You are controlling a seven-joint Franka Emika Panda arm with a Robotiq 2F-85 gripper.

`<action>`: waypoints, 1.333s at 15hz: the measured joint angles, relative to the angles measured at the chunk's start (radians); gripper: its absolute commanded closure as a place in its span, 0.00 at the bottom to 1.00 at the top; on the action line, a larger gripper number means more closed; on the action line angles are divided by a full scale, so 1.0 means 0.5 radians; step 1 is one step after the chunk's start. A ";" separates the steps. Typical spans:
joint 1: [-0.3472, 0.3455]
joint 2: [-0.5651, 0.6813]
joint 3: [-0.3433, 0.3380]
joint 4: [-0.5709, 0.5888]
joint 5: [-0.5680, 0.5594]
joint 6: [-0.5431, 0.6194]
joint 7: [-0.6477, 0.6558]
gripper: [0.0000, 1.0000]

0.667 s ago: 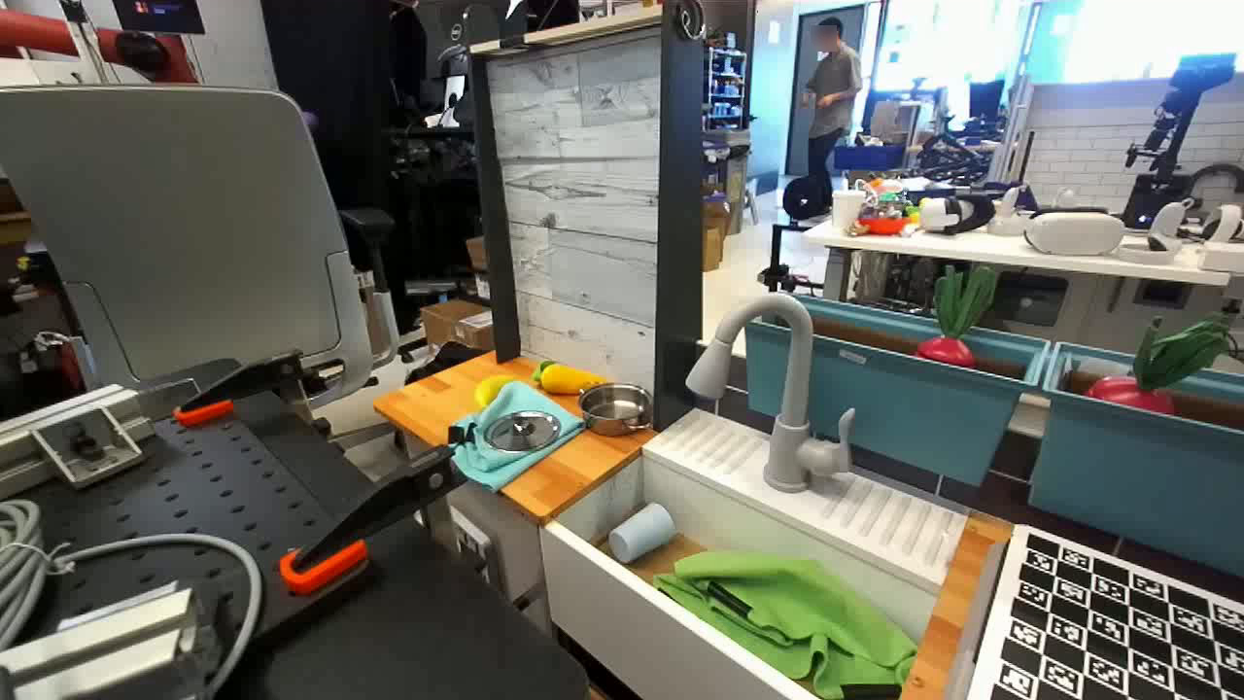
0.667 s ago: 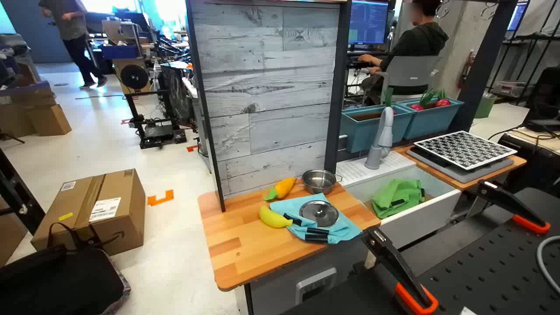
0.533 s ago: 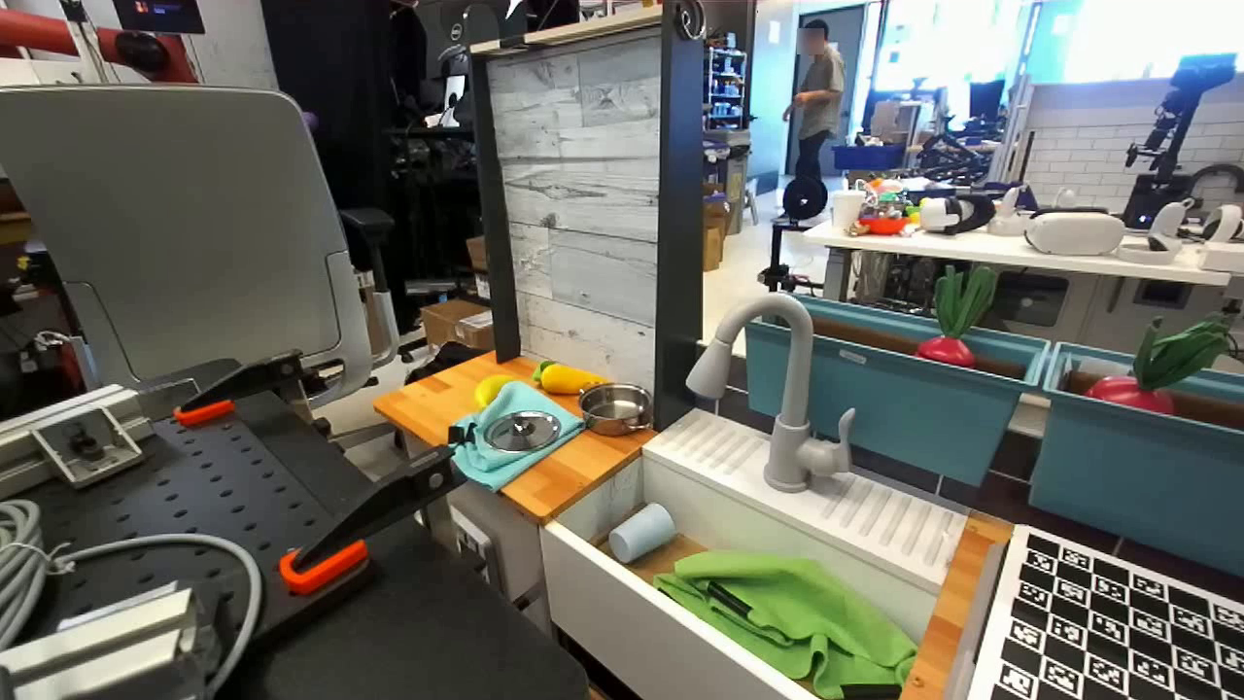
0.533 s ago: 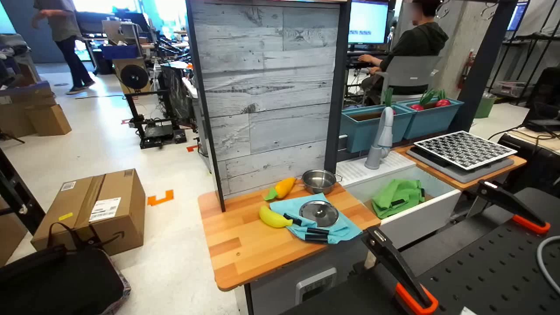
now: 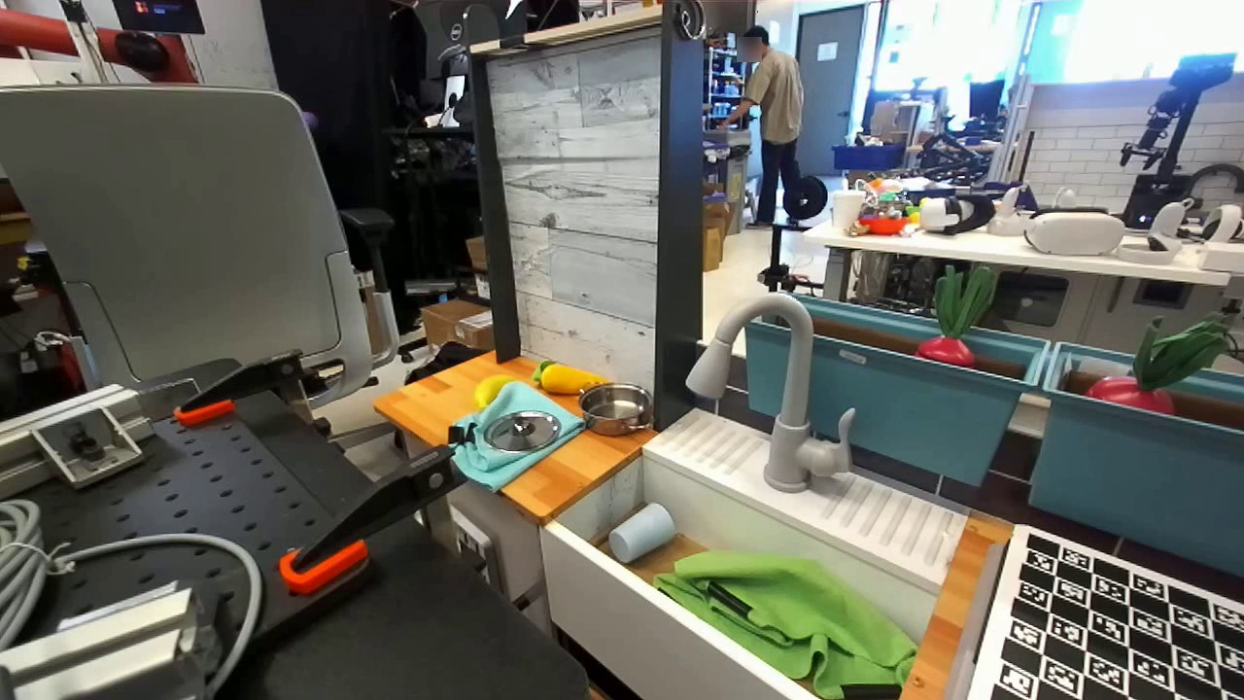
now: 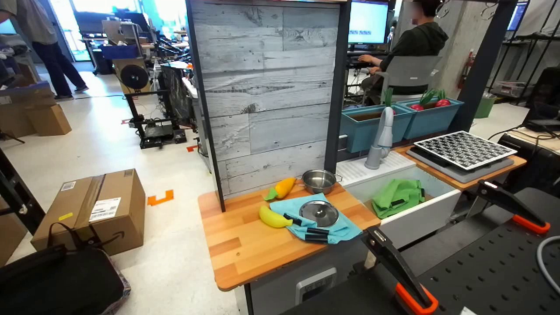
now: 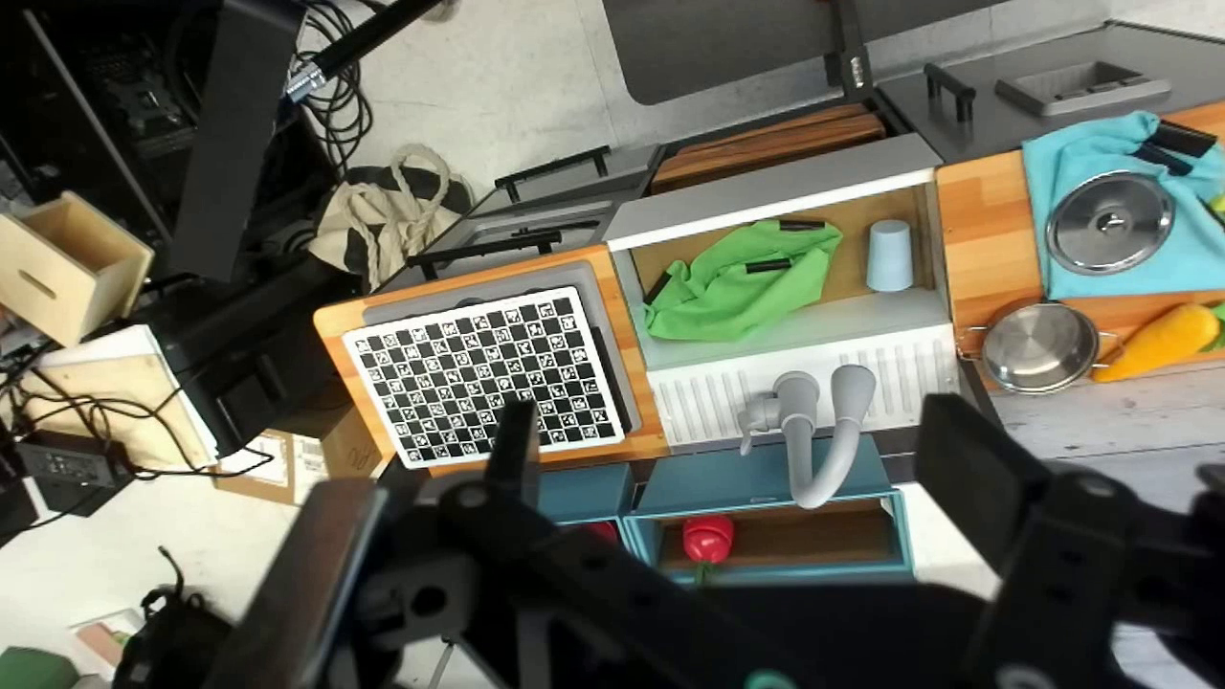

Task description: Move the carrot toy forward

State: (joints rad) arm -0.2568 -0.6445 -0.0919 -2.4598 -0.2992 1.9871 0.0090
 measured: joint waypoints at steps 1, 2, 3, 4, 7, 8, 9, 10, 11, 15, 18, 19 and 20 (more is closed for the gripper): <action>0.000 0.000 0.000 0.000 0.000 0.000 0.000 0.00; 0.000 0.000 0.000 0.000 0.000 0.000 0.000 0.00; 0.001 0.000 -0.001 -0.001 0.000 0.000 0.000 0.00; 0.008 0.001 -0.001 -0.003 0.001 0.000 0.000 0.00; 0.065 0.034 0.022 -0.026 0.012 0.040 0.055 0.00; 0.097 0.060 0.041 -0.043 0.022 0.087 0.093 0.00; 0.131 0.095 0.069 -0.065 0.030 0.151 0.153 0.00; 0.165 0.141 0.105 -0.088 0.035 0.228 0.225 0.00; 0.199 0.197 0.147 -0.110 0.045 0.313 0.297 0.00; 0.314 0.516 0.307 -0.151 0.122 0.714 0.587 0.00; 0.359 0.804 0.393 -0.151 0.188 1.060 0.813 0.00; 0.369 0.903 0.410 -0.149 0.213 1.184 0.898 0.00; 0.380 1.003 0.423 -0.147 0.235 1.312 0.979 0.00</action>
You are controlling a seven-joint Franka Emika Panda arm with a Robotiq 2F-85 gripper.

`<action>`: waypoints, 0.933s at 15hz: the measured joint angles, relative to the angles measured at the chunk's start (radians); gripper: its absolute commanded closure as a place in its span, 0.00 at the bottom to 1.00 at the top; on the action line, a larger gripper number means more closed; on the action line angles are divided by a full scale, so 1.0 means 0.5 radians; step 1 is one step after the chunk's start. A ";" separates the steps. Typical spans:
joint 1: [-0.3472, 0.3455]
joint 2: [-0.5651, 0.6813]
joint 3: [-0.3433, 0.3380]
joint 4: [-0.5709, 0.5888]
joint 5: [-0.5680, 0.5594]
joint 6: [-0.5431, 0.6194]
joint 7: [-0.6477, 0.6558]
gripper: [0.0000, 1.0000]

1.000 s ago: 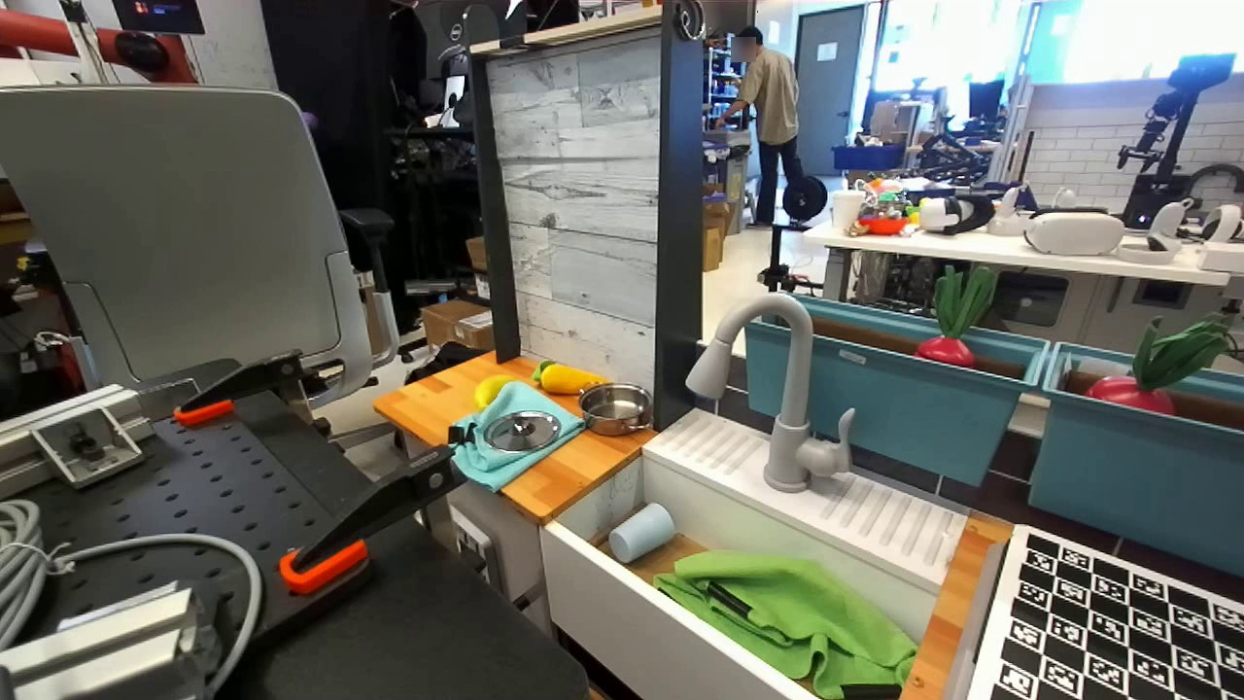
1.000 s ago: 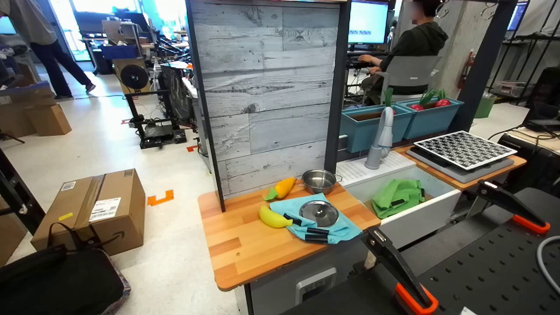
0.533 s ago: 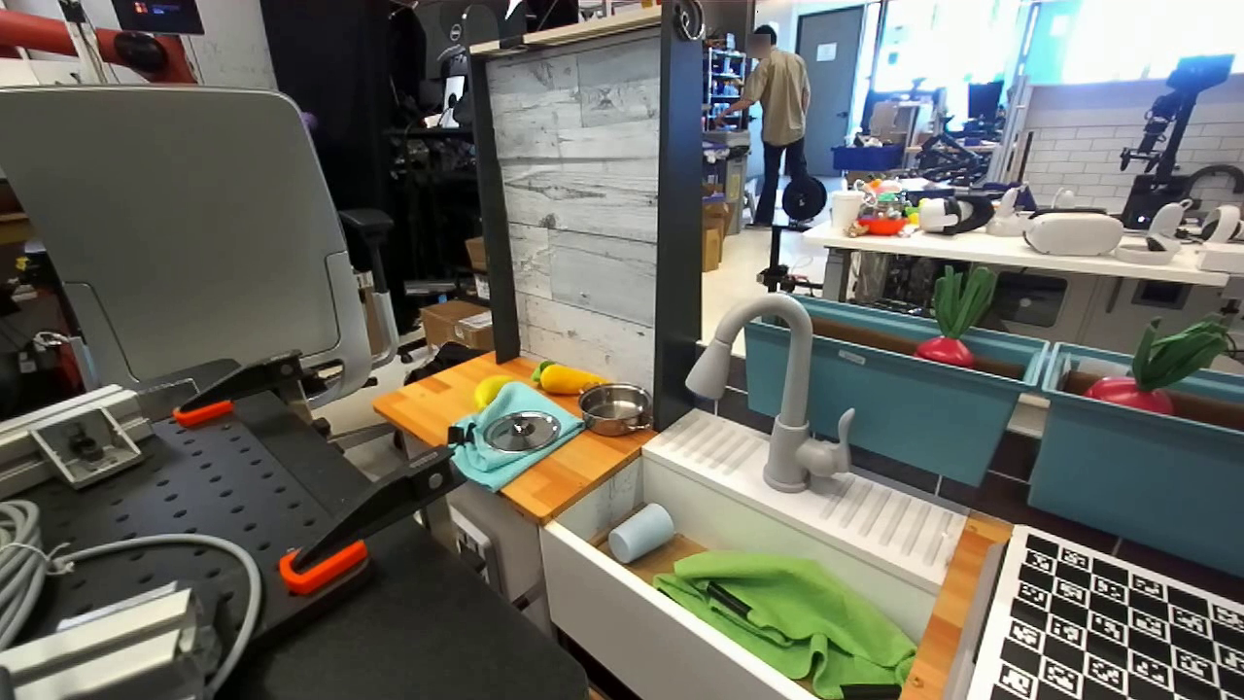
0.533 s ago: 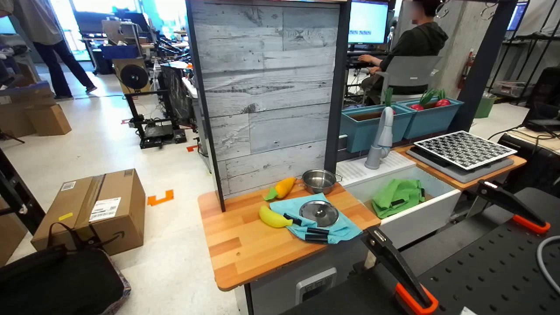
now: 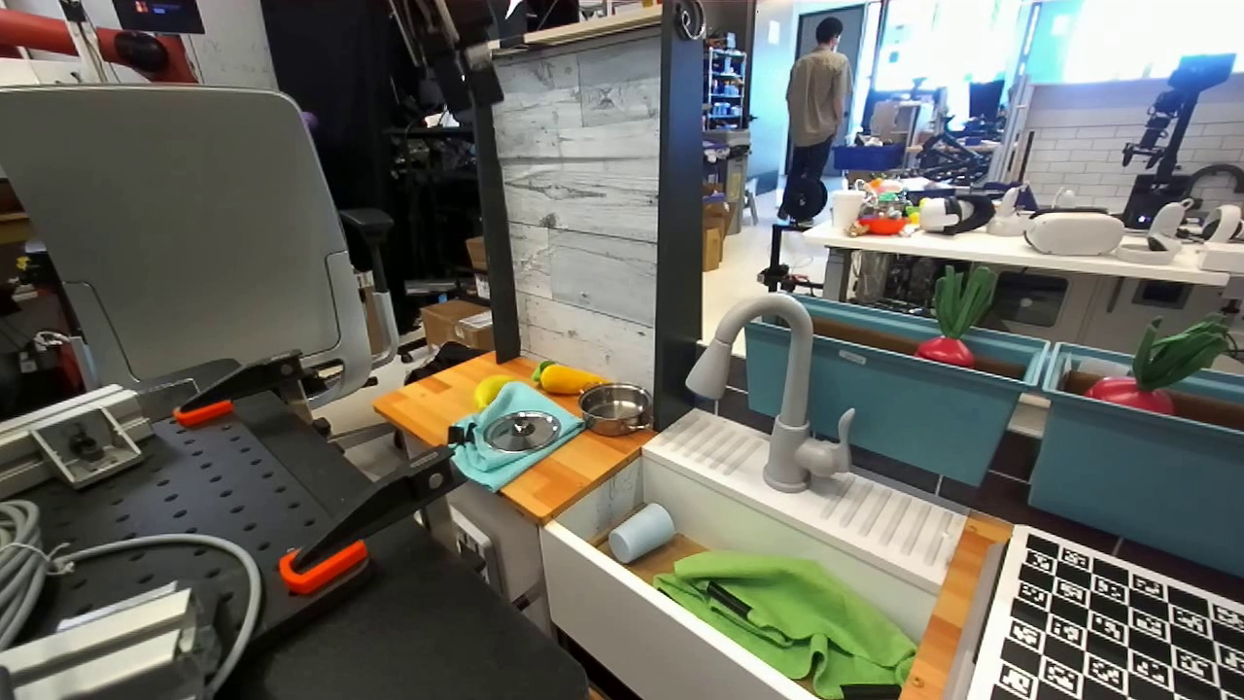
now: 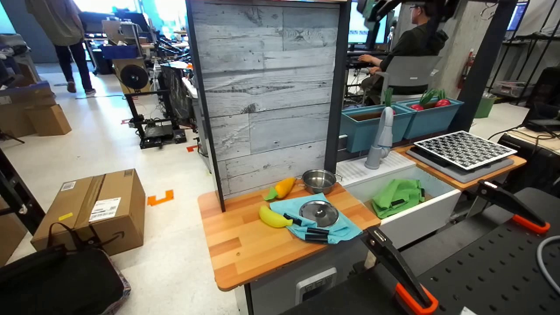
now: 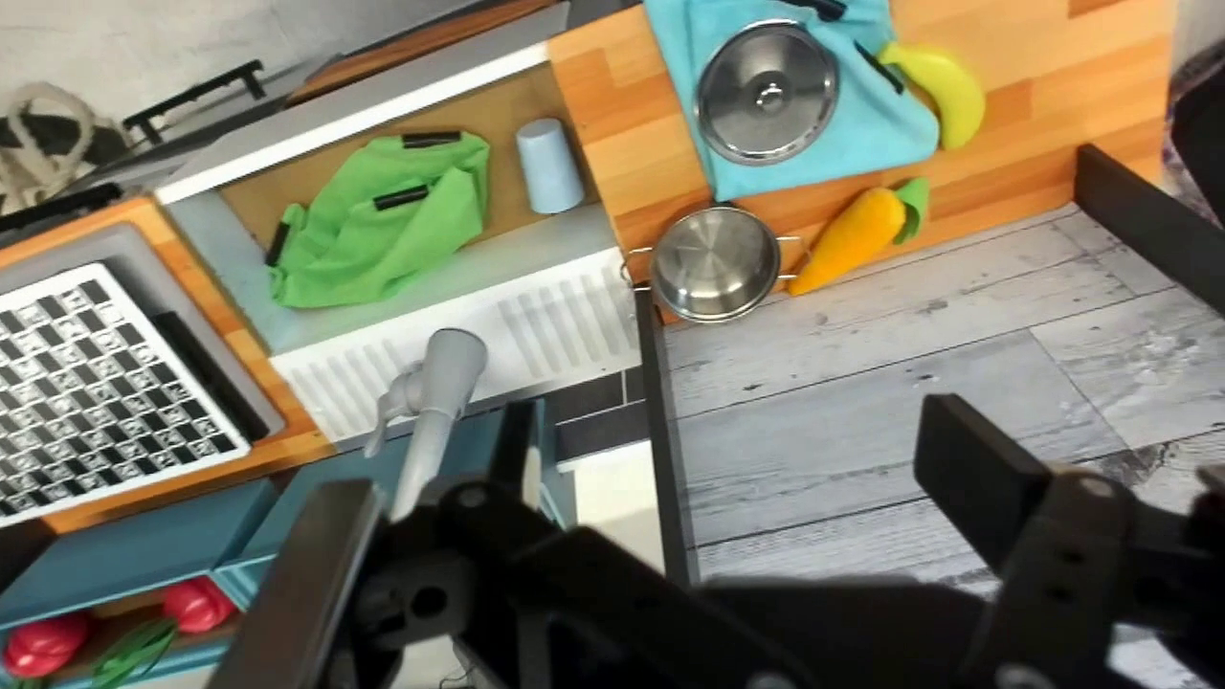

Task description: Move the carrot toy forward

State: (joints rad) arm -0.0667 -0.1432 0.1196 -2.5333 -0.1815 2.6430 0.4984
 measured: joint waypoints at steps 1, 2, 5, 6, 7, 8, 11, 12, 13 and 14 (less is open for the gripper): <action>0.013 0.104 0.009 0.007 0.025 0.124 0.074 0.00; 0.030 0.209 0.013 0.023 0.038 0.234 0.142 0.00; 0.098 0.542 0.014 0.140 0.045 0.455 0.341 0.00; 0.114 0.652 0.017 0.199 0.045 0.490 0.397 0.00; 0.131 0.762 0.017 0.267 0.045 0.509 0.446 0.00; 0.172 0.867 -0.007 0.341 0.072 0.514 0.462 0.00; 0.341 1.163 -0.113 0.580 0.208 0.509 0.462 0.00; 0.387 1.254 -0.140 0.661 0.250 0.504 0.462 0.00; 0.430 1.345 -0.170 0.745 0.285 0.496 0.462 0.00; 0.464 1.434 -0.191 0.831 0.317 0.479 0.461 0.00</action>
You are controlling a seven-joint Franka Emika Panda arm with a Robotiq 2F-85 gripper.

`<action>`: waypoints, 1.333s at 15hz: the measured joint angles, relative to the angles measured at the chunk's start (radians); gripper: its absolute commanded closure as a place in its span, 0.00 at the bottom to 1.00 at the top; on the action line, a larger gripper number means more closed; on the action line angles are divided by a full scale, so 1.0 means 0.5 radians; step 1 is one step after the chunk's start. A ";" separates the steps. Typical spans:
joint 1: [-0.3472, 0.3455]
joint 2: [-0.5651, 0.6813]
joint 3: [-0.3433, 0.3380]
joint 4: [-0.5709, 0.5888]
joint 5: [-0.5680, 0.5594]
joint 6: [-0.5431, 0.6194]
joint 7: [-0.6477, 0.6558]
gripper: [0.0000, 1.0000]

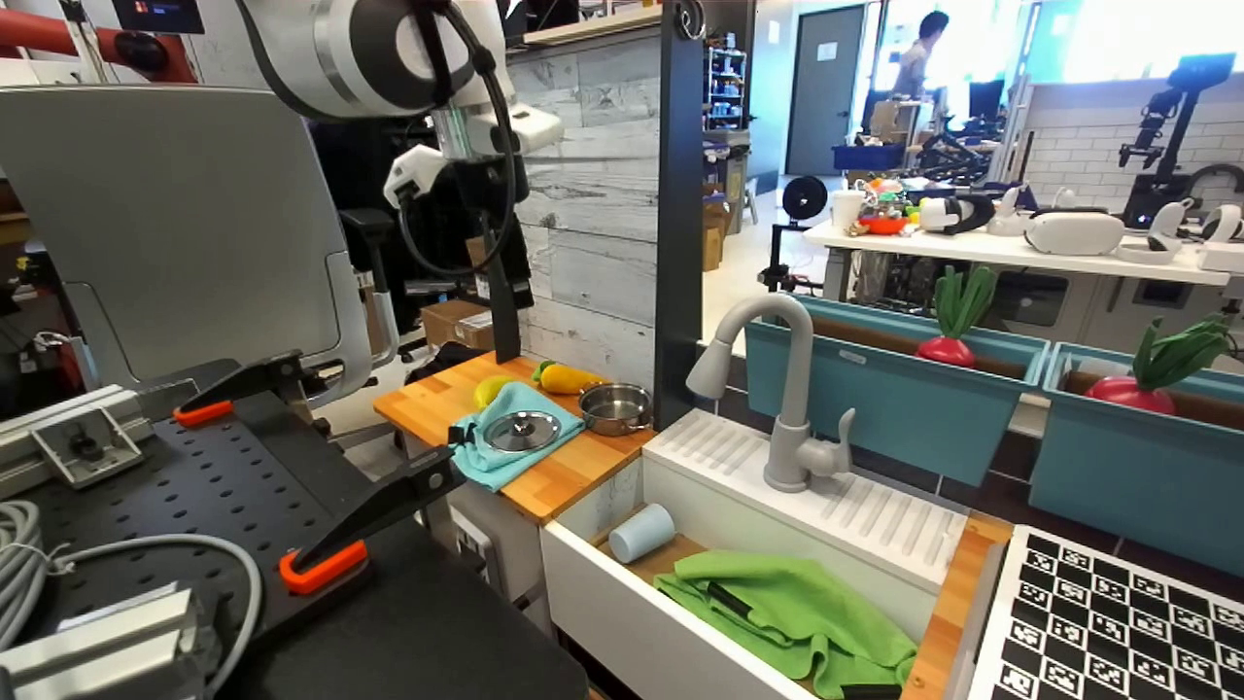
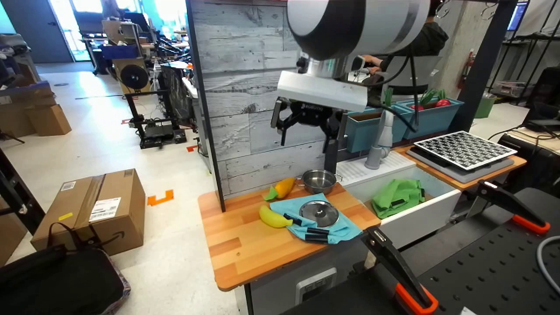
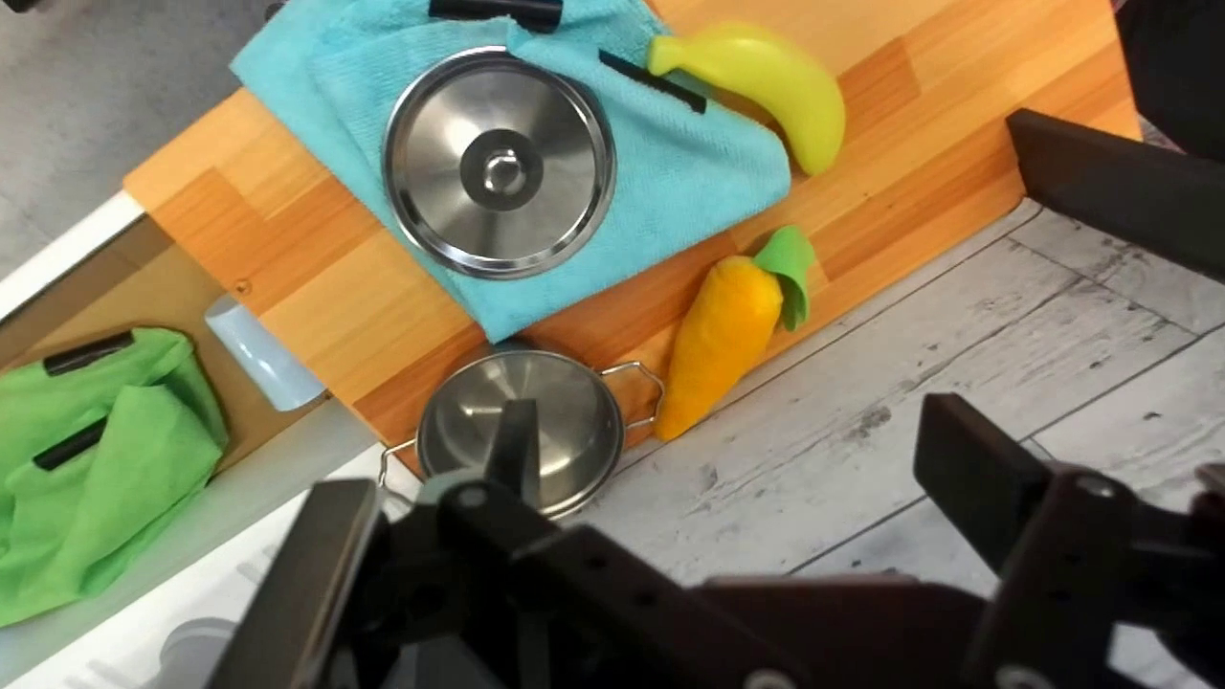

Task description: Move the carrot toy forward

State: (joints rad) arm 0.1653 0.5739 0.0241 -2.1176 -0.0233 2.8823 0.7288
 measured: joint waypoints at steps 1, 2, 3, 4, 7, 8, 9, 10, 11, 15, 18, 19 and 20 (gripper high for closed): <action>0.026 0.089 -0.013 0.090 0.029 -0.033 -0.001 0.00; 0.048 0.170 -0.026 0.176 0.047 -0.074 -0.001 0.00; 0.069 0.249 -0.038 0.260 0.063 -0.113 -0.001 0.00; 0.087 0.323 -0.049 0.341 0.072 -0.154 -0.001 0.00; 0.146 0.515 -0.108 0.552 0.084 -0.259 0.006 0.00; 0.179 0.572 -0.147 0.615 0.084 -0.290 0.018 0.00; 0.211 0.625 -0.186 0.676 0.084 -0.319 0.031 0.00; 0.241 0.677 -0.222 0.737 0.084 -0.352 0.048 0.00; 0.269 0.725 -0.255 0.797 0.083 -0.387 0.064 0.00; 0.363 0.900 -0.350 1.029 0.066 -0.495 0.123 0.00; 0.428 0.996 -0.397 1.173 0.037 -0.551 0.147 0.00; 0.446 1.024 -0.408 1.218 0.018 -0.576 0.159 0.00; 0.461 1.054 -0.421 1.268 0.004 -0.611 0.168 0.00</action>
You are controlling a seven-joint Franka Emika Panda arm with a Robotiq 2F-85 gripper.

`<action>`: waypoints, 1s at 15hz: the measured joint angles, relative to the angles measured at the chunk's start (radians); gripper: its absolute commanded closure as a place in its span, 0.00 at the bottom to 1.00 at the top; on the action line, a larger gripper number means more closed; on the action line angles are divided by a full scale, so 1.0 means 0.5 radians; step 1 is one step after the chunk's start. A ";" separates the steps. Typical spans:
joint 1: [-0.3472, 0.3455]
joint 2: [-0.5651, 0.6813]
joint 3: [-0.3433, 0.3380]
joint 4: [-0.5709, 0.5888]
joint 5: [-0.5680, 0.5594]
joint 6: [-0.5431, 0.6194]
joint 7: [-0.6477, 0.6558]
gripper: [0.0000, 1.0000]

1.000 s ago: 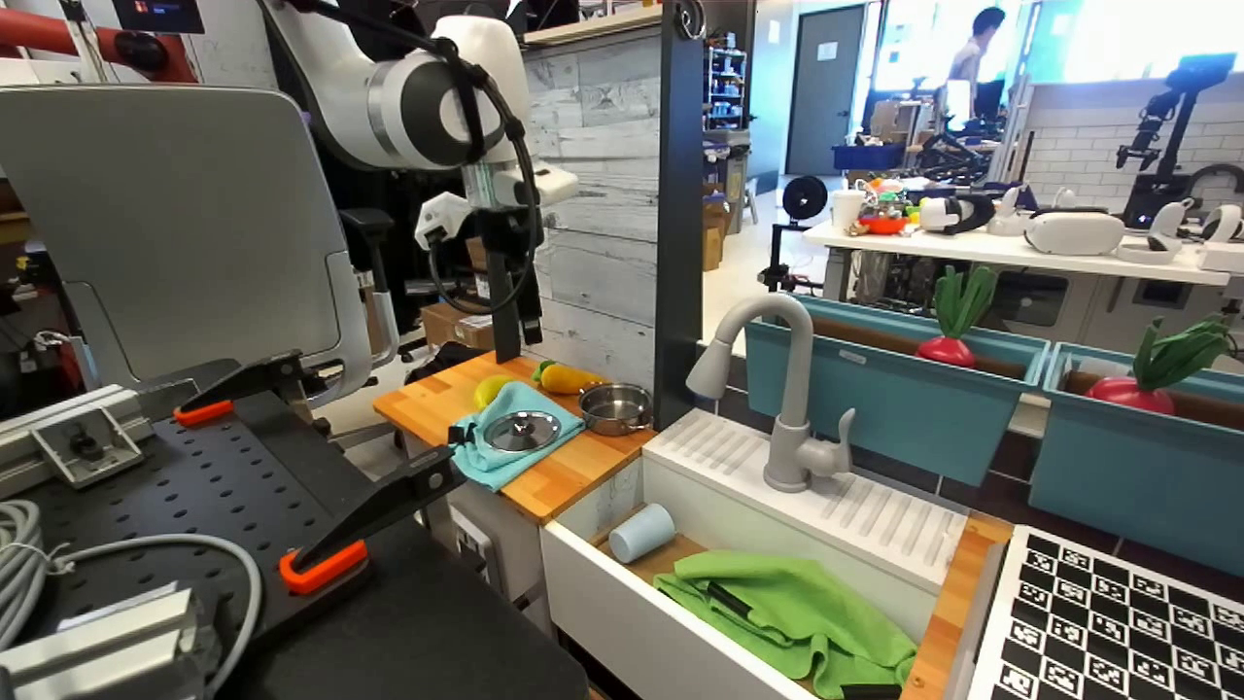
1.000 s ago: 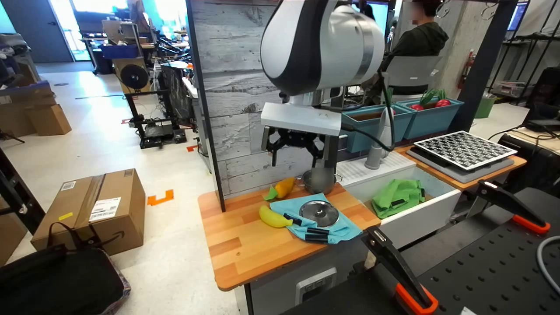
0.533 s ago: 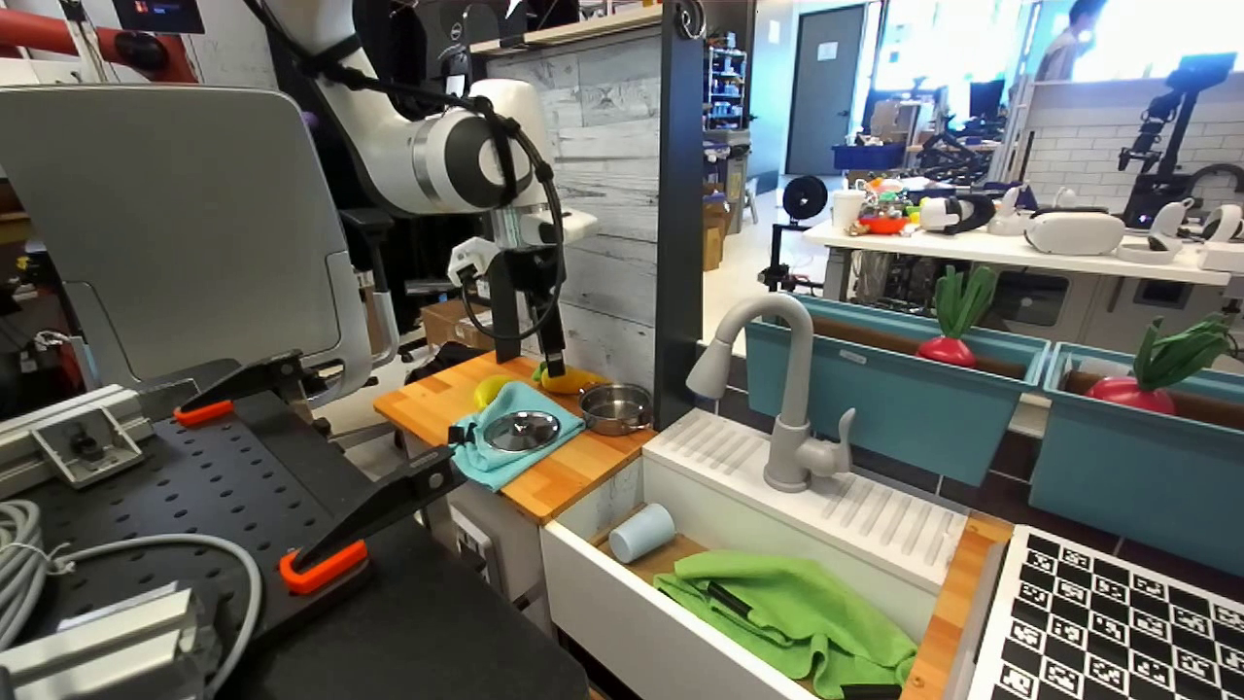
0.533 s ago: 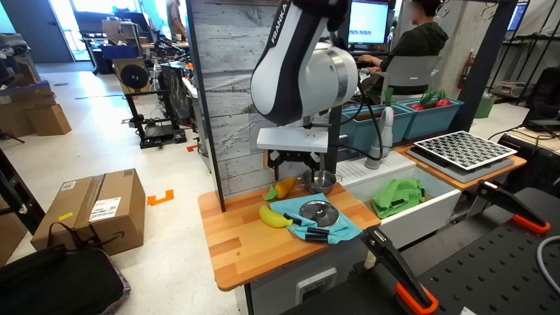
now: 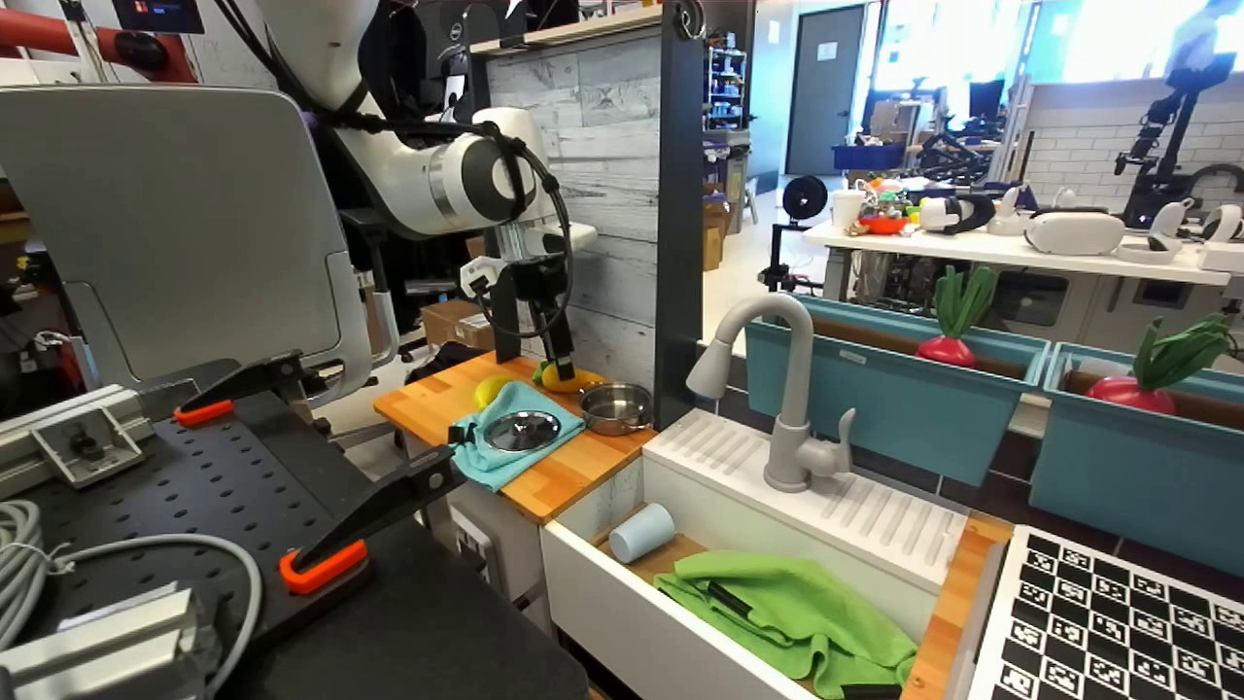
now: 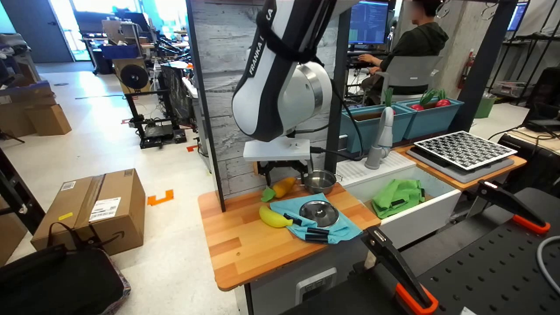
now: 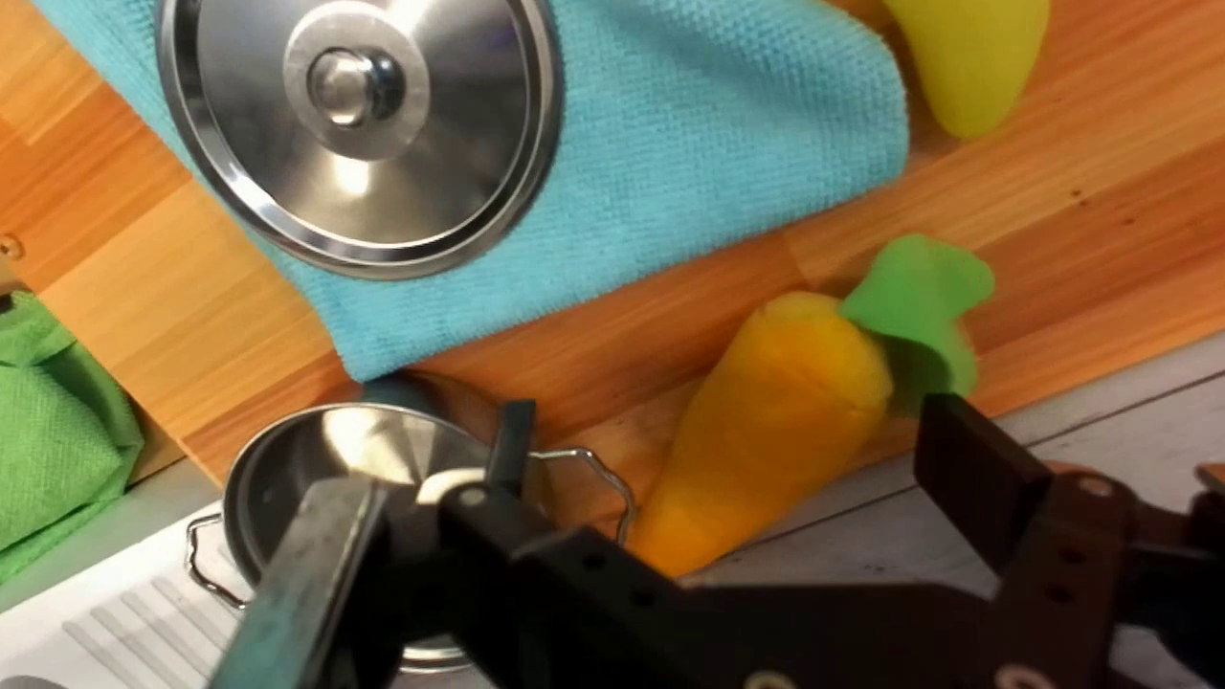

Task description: Move the carrot toy forward

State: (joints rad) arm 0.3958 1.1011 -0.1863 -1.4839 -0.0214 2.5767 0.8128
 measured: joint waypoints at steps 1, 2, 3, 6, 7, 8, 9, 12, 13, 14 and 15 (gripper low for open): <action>0.010 0.030 -0.010 0.047 -0.020 -0.031 0.009 0.07; 0.017 0.058 -0.017 0.093 -0.041 -0.064 0.015 0.28; 0.019 0.084 -0.021 0.134 -0.068 -0.091 0.019 0.32; 0.019 0.151 -0.029 0.240 -0.130 -0.161 0.028 0.48; 0.019 0.166 -0.029 0.258 -0.148 -0.177 0.043 0.58; 0.019 0.178 -0.029 0.271 -0.158 -0.186 0.053 0.64; 0.020 0.188 -0.029 0.284 -0.171 -0.199 0.063 0.73; 0.022 0.209 -0.029 0.314 -0.196 -0.234 0.092 0.95; 0.023 0.211 -0.029 0.315 -0.205 -0.235 0.097 0.98; 0.024 0.211 -0.029 0.315 -0.216 -0.235 0.102 1.00; 0.026 0.210 -0.029 0.315 -0.224 -0.235 0.105 0.96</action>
State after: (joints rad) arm 0.4087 1.2063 -0.2007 -1.3263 -0.1332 2.4593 0.8655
